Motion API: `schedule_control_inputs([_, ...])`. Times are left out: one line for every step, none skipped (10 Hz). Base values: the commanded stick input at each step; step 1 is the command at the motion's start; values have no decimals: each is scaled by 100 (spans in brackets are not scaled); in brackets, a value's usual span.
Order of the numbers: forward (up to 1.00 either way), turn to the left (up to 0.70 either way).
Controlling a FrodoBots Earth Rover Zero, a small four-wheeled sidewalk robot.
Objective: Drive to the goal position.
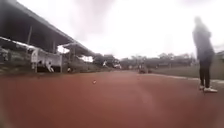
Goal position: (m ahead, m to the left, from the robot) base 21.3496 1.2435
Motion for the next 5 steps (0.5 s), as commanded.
schedule_control_inputs([50,-10])
schedule_control_inputs([50,-48])
schedule_control_inputs([50,-48])
schedule_control_inputs([50,-48])
schedule_control_inputs([50,-48])
